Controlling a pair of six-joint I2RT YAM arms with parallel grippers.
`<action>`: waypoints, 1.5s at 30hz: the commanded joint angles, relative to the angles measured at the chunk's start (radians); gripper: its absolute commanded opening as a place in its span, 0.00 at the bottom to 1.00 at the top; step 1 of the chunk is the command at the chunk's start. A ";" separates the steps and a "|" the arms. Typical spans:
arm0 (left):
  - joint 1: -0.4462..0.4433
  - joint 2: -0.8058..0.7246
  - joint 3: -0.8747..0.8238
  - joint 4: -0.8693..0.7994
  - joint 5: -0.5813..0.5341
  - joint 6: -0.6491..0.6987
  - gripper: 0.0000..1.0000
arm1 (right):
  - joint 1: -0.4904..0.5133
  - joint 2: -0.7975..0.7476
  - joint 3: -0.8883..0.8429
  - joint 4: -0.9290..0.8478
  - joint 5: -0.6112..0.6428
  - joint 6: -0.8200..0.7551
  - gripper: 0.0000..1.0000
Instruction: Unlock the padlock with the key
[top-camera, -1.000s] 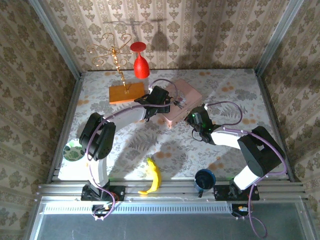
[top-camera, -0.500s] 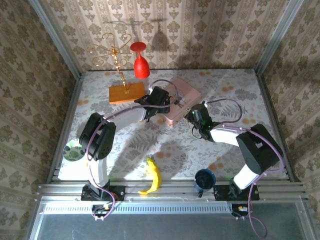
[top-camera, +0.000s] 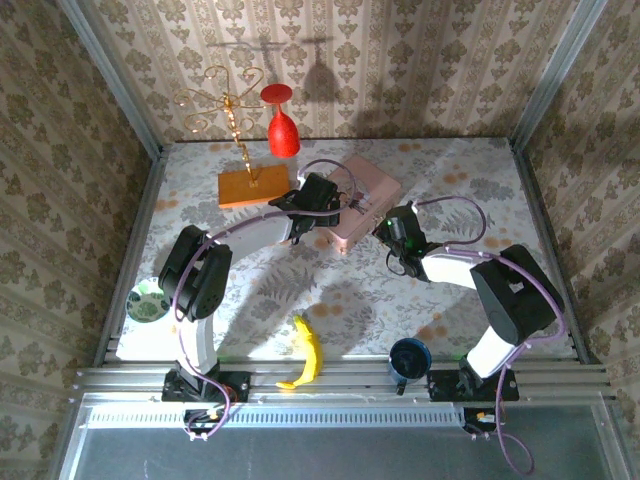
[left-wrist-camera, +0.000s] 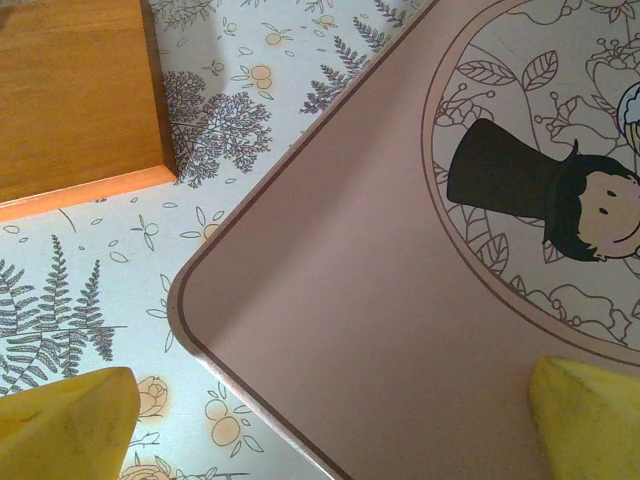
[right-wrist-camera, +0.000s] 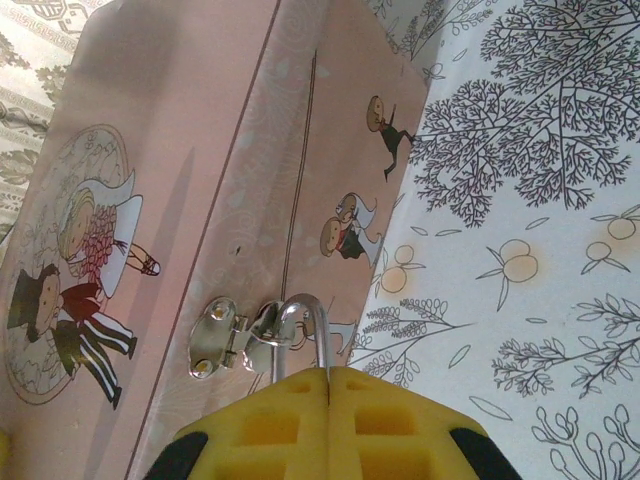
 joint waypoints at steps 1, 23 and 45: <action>0.013 0.025 -0.041 -0.134 -0.024 0.030 1.00 | -0.022 0.022 0.032 0.068 0.078 -0.001 0.00; 0.018 0.015 -0.055 -0.131 -0.014 0.028 1.00 | -0.044 0.027 0.094 0.040 0.052 -0.058 0.00; 0.056 0.011 -0.059 -0.149 0.020 0.074 1.00 | -0.151 0.178 0.115 -0.057 -0.482 -0.220 0.32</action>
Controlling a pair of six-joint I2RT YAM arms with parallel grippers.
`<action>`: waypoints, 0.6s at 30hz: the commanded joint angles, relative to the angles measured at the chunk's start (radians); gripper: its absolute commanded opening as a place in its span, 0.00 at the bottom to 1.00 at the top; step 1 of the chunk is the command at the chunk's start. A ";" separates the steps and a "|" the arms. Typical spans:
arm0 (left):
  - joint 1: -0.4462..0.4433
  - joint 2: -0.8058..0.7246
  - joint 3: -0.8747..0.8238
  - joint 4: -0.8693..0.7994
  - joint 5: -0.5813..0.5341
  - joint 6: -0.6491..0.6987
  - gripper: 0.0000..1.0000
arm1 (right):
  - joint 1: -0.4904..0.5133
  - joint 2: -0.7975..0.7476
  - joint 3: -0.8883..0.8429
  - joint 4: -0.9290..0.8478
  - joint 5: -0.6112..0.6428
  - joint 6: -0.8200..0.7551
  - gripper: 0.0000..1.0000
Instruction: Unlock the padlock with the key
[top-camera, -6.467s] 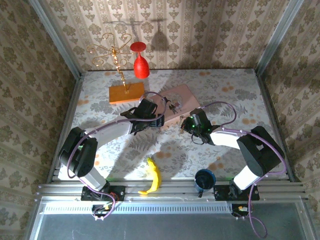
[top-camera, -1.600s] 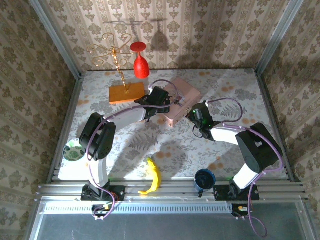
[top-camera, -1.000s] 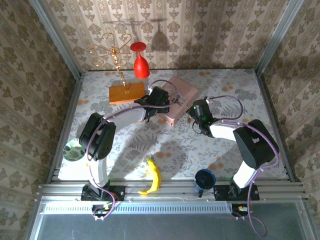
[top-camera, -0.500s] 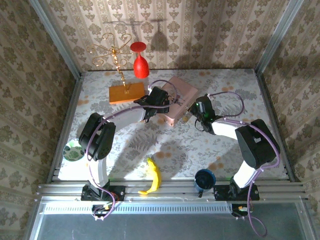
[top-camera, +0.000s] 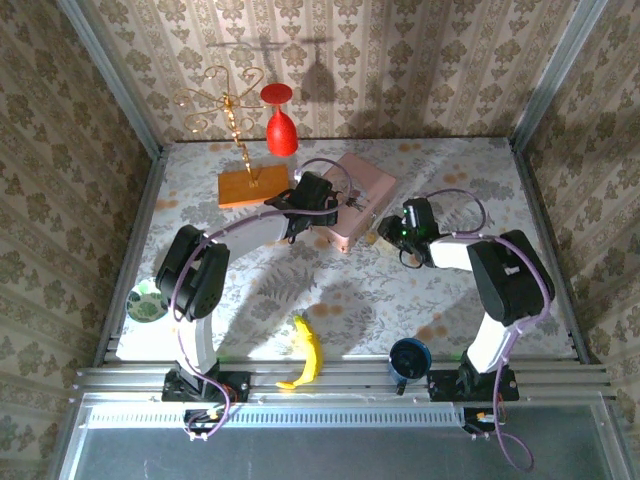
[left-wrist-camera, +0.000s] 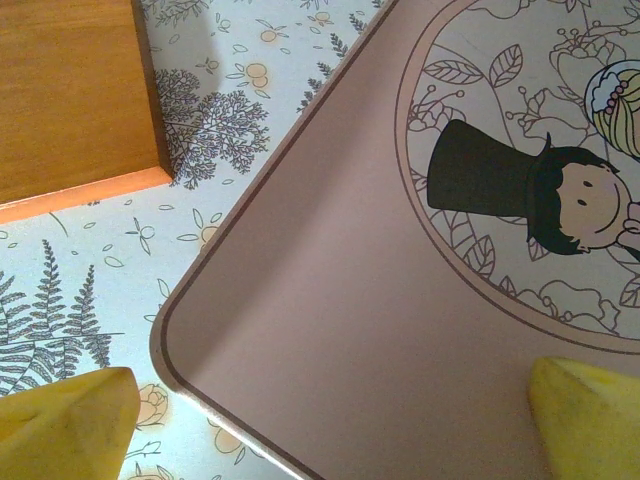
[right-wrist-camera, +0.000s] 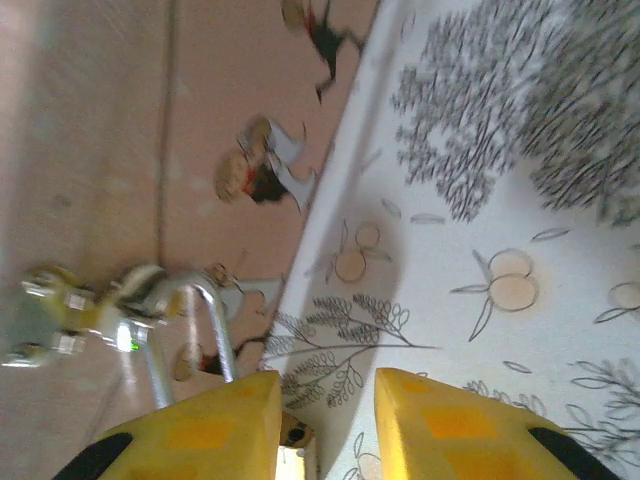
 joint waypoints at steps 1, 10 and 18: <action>0.028 0.022 -0.038 -0.167 -0.030 0.050 1.00 | 0.007 0.052 0.056 -0.009 -0.090 -0.034 0.32; 0.038 0.036 -0.033 -0.169 -0.019 0.050 1.00 | 0.047 0.078 0.093 -0.029 -0.101 -0.066 0.35; 0.057 0.041 -0.023 -0.167 -0.021 0.063 1.00 | 0.129 0.036 0.115 -0.187 0.034 -0.139 0.38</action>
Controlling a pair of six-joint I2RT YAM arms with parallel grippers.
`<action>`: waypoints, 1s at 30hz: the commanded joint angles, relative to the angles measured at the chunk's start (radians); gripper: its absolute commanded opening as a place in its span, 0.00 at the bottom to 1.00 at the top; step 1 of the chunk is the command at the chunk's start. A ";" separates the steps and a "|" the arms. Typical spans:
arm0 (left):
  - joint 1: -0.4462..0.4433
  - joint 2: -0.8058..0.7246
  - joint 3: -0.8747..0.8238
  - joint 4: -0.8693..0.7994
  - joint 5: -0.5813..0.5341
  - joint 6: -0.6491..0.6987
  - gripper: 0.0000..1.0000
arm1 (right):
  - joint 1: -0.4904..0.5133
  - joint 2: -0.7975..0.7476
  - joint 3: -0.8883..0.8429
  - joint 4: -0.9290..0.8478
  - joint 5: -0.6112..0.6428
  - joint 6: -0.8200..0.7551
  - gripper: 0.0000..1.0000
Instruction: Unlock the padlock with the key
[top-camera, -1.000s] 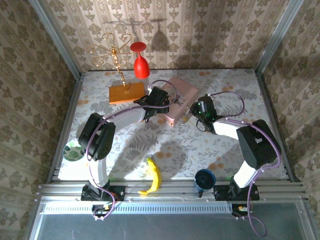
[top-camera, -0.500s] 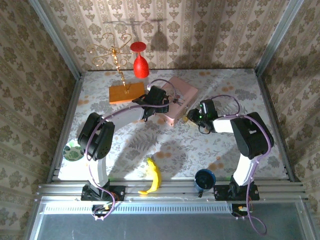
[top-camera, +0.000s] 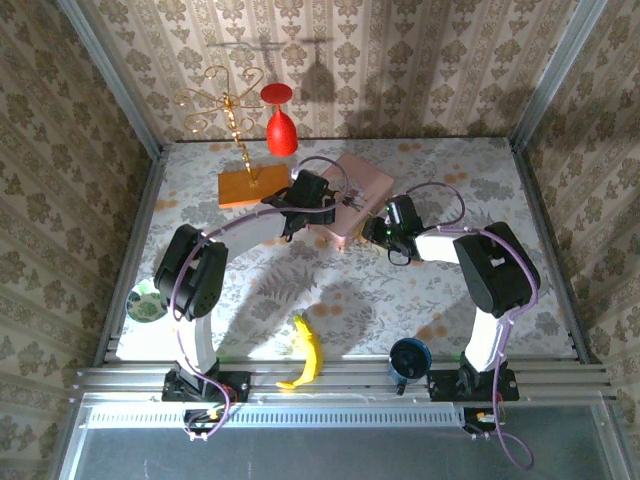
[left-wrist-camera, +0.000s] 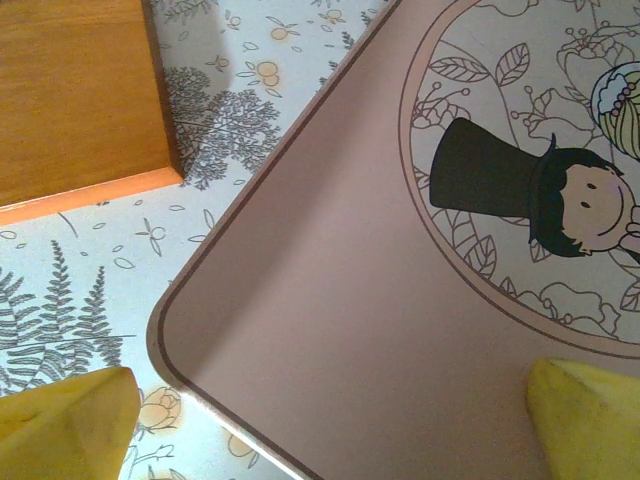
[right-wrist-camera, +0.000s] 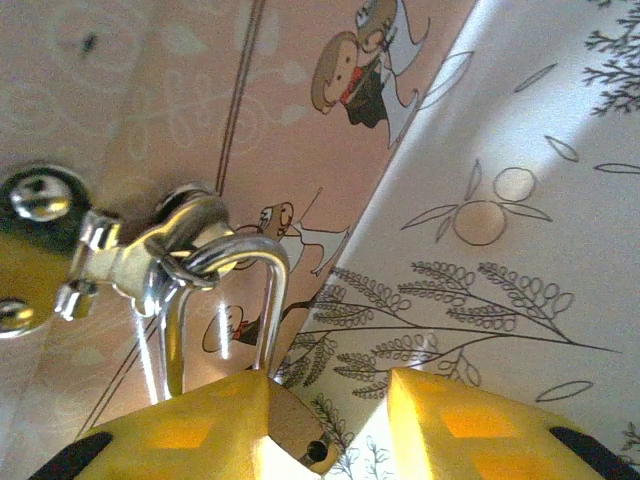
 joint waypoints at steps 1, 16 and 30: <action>0.035 0.041 -0.024 -0.162 -0.043 0.055 1.00 | 0.043 -0.030 -0.006 -0.065 0.028 -0.039 0.40; 0.058 0.055 0.012 -0.181 -0.036 0.080 1.00 | 0.174 -0.051 0.028 -0.153 0.326 -0.086 0.57; 0.060 0.053 0.015 -0.188 -0.032 0.076 1.00 | 0.158 -0.035 0.077 -0.313 0.458 -0.072 0.56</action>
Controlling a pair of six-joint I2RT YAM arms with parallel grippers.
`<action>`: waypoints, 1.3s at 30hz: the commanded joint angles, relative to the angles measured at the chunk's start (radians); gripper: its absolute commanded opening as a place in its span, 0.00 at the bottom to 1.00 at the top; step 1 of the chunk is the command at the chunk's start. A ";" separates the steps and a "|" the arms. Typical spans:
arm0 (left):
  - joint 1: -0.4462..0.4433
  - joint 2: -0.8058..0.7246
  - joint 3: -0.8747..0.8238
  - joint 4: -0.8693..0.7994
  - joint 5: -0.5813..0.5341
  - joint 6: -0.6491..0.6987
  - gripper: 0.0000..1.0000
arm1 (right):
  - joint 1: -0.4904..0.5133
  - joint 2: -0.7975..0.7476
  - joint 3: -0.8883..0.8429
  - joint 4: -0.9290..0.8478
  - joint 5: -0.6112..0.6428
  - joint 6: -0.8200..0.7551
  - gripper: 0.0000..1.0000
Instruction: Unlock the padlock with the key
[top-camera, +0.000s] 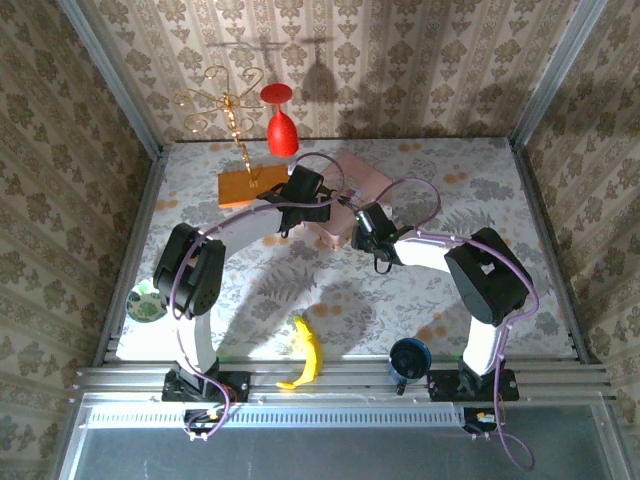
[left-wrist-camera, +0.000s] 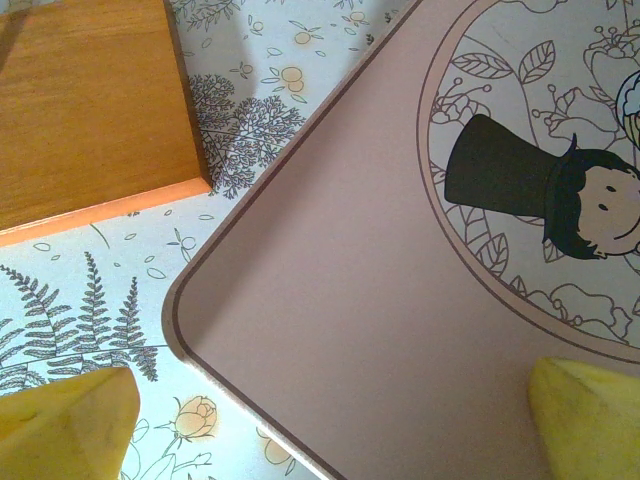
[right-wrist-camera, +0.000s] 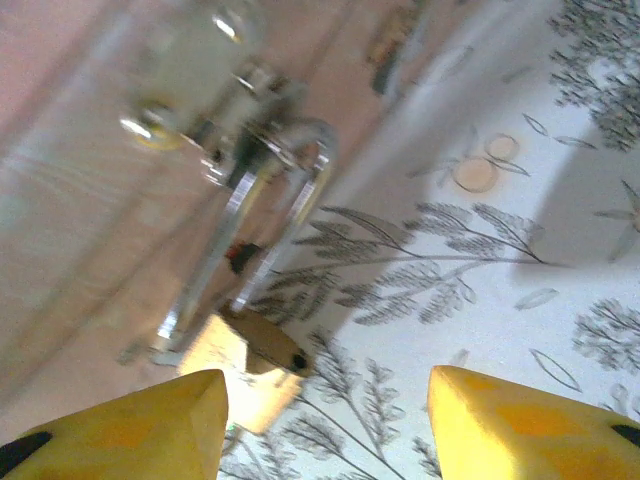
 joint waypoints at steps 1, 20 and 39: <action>0.032 0.049 -0.011 -0.152 -0.044 0.036 1.00 | -0.021 -0.022 -0.025 -0.040 0.028 0.007 0.56; 0.047 0.038 -0.019 -0.154 -0.037 0.030 1.00 | 0.033 0.067 0.077 -0.102 0.005 -0.091 0.70; 0.050 0.041 -0.015 -0.157 -0.038 0.028 1.00 | 0.004 0.002 0.065 -0.104 -0.092 -0.136 0.67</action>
